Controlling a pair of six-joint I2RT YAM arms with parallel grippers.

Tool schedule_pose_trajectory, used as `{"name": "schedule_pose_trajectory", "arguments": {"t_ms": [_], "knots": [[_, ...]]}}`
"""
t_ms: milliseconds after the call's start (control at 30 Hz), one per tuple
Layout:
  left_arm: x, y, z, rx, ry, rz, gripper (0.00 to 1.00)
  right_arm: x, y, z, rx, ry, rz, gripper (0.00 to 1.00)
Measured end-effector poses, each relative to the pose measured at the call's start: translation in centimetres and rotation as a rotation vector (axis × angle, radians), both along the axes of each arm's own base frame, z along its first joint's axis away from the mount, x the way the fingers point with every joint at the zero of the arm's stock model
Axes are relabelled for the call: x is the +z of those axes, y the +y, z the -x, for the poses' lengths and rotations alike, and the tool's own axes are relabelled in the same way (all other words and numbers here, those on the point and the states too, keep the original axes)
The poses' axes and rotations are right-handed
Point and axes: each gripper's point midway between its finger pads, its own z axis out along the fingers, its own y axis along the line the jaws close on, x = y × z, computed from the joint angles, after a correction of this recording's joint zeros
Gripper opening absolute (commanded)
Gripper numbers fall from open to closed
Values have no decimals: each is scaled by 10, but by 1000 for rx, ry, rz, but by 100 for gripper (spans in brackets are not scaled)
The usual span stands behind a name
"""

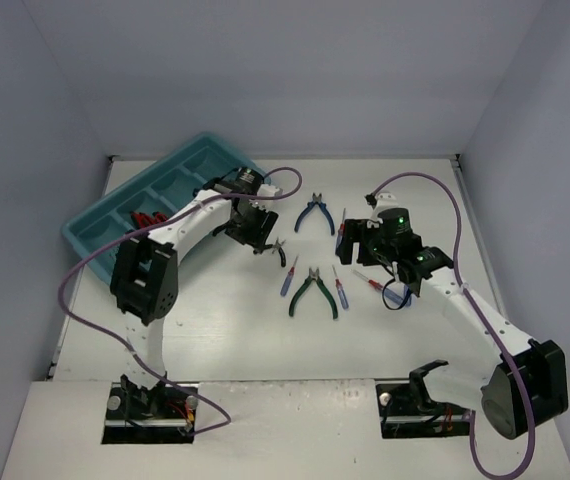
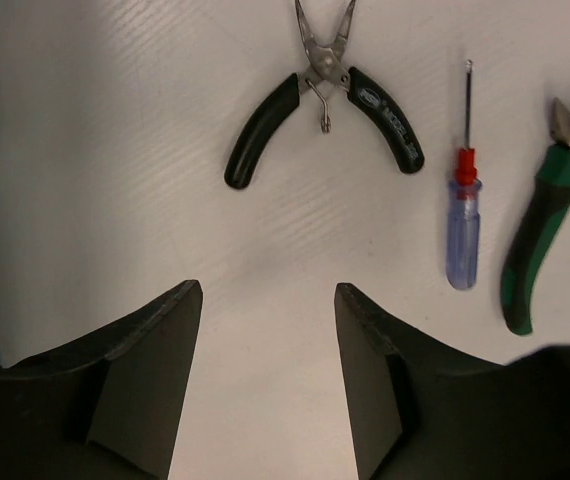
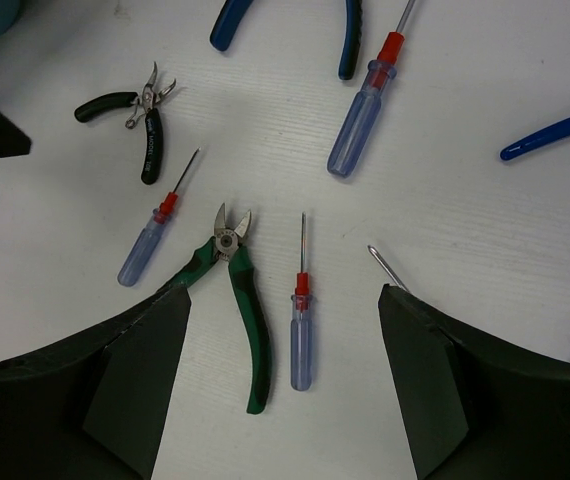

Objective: Sort the tools into containers

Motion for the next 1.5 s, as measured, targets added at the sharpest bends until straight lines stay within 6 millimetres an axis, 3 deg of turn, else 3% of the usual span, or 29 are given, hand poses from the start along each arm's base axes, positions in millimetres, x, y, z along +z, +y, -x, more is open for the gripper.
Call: {"name": "schedule_pose_trajectory", "arguments": {"t_ms": [133, 300, 533, 633, 733, 933, 1067, 1233, 1367, 1433, 1500], "knots": [[-32, -7, -15, -49, 40, -33, 50, 2, 1, 3, 5, -2, -10, 73], [-51, -15, -31, -87, 49, -42, 47, -3, 0, 8, 7, 14, -12, 73], [-71, -21, -39, -105, 72, -44, 28, -4, -1, 9, 2, 20, -12, 74], [-73, -21, -39, -112, 74, -48, 18, -3, -2, 9, 1, 17, -13, 74], [-74, -20, -38, -117, 76, -51, 2, -3, -2, 9, 1, 16, -12, 74], [-72, -13, -30, -112, 76, -69, 0, -4, -3, 10, 1, 22, -9, 74], [-43, -5, -26, -93, 35, -77, 0, -3, -3, 12, 0, 22, -9, 74], [43, 11, -36, 13, -165, -53, 0, 3, -4, 13, 1, 3, -17, 74], [111, 54, -52, 210, -328, -83, 0, 6, -4, 13, 1, -4, -19, 74], [130, 84, -63, 326, -376, -107, 0, 6, -4, 14, 1, -3, -19, 74], [137, 116, -71, 440, -390, -139, 0, 5, -4, 14, 1, -1, -19, 74]]}}
